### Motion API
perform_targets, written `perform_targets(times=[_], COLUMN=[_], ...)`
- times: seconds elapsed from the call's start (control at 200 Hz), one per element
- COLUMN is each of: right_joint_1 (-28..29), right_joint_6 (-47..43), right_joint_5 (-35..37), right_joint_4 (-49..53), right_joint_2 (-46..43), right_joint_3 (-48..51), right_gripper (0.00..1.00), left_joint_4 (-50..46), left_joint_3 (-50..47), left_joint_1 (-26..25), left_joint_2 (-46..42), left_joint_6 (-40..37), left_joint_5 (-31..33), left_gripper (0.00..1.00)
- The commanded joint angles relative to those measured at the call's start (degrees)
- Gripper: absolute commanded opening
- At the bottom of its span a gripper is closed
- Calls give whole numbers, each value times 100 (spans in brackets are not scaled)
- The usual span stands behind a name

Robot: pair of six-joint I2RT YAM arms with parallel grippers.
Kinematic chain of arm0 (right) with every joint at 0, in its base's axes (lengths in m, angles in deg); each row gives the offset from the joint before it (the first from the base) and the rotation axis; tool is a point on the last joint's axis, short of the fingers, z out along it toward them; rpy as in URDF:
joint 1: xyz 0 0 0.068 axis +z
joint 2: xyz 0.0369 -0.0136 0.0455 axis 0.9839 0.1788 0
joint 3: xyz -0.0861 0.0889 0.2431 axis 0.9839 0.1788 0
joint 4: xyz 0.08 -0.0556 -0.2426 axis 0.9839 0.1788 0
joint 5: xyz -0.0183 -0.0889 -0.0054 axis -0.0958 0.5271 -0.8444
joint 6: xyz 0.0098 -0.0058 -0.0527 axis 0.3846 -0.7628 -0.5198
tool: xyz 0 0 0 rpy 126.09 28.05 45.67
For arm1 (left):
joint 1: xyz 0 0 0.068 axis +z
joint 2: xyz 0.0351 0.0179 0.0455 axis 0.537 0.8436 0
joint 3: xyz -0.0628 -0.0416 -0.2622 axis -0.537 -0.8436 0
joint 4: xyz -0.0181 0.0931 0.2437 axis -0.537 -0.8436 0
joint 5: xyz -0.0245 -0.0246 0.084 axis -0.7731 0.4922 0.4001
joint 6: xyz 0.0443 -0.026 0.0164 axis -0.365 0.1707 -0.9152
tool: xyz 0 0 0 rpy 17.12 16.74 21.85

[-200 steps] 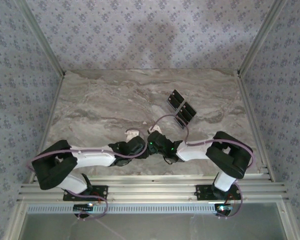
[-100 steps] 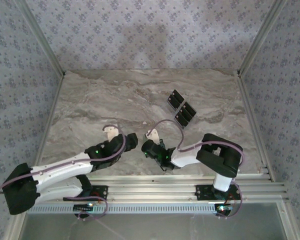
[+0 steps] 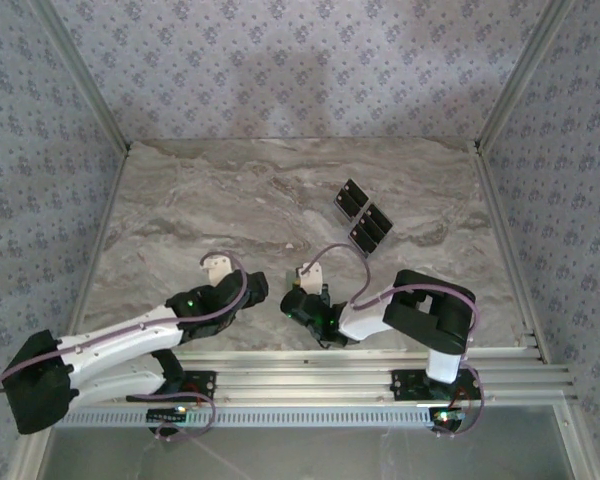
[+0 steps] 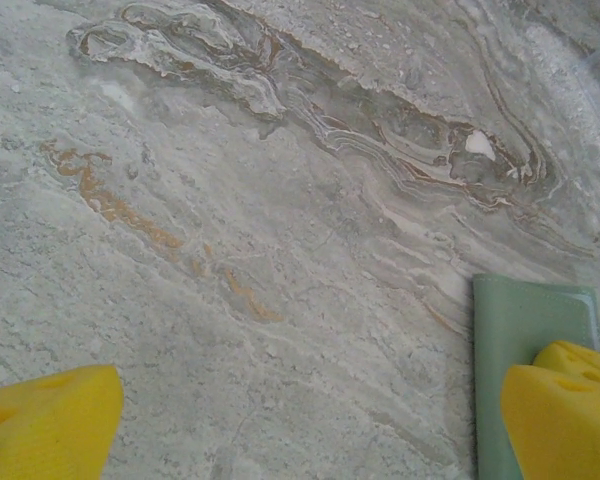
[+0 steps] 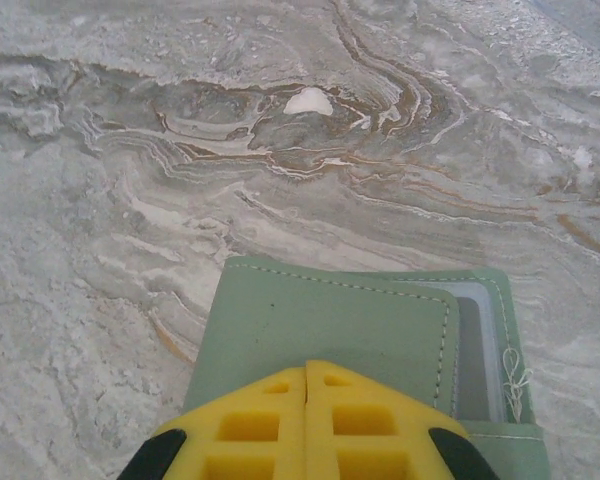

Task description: Put the credit cards into the card holder

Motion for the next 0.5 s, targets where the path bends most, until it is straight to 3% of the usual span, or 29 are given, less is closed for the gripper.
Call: perform_targets(times=[0.0,0.15,0.495], right_joint_1=[33,-198,-770], right_joint_6=[604,125,-703], right_joint_5=[-2968,-3233,-3515], right_joint_4=[2248,2027,2567], right_joint_2=[1291,1161,343], right_joint_3=[912,897,509], right_gripper=[0,0,0], left_joint_4=[-154,-167,-176], left_joint_3=[292,470,928], left_joint_1=[51,80,179], left_joint_2=[193,493,1284], left_joint_6=[-187,-331,-569], left_joint_5=[-107,-218,-426], left_gripper=[97,97,97])
